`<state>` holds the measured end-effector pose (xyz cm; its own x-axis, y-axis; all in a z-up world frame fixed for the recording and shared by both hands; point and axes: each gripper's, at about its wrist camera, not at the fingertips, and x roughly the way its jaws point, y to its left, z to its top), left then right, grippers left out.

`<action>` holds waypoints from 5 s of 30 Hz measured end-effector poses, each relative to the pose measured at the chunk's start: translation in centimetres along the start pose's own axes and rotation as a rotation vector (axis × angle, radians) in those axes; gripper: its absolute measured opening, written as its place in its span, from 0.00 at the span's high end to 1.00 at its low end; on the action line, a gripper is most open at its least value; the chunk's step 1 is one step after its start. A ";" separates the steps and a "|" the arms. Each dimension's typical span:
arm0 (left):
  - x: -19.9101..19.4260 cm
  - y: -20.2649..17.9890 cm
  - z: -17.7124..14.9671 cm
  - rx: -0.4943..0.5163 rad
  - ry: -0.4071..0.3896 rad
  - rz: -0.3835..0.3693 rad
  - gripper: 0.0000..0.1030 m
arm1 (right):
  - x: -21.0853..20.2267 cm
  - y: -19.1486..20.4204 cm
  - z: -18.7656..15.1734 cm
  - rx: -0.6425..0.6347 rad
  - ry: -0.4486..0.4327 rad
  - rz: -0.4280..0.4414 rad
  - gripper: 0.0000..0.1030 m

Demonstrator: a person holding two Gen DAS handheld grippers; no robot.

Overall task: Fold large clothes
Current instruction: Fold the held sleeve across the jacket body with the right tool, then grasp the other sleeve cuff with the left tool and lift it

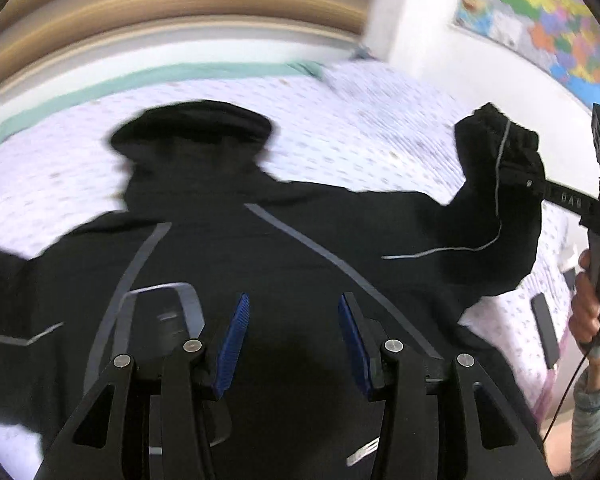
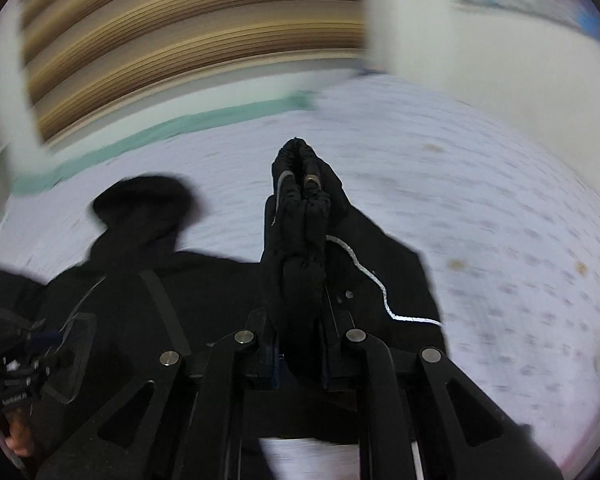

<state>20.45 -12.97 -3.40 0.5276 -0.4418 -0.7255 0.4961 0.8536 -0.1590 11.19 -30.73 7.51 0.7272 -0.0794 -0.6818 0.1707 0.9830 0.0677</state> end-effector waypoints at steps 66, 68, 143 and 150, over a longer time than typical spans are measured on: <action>3.6 22.8 -7.2 -0.307 0.194 0.113 0.75 | 18.5 20.0 -10.6 -0.250 0.368 0.007 0.37; 2.5 22.2 -7.1 -0.280 0.163 0.138 0.73 | 18.5 19.7 -10.2 -0.225 0.388 0.020 0.37; -14.3 52.9 -19.5 -1.045 -0.414 0.410 0.72 | 16.5 29.5 -14.0 -0.251 0.152 0.158 0.22; -16.9 42.7 -11.3 -0.688 -0.473 0.425 0.83 | 16.4 29.7 -14.0 -0.250 0.151 0.158 0.22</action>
<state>24.92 34.01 -5.52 0.8718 0.0077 -0.4898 -0.2402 0.8781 -0.4138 18.87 -0.57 -11.80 0.6215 0.0841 -0.7789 -0.1181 0.9929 0.0130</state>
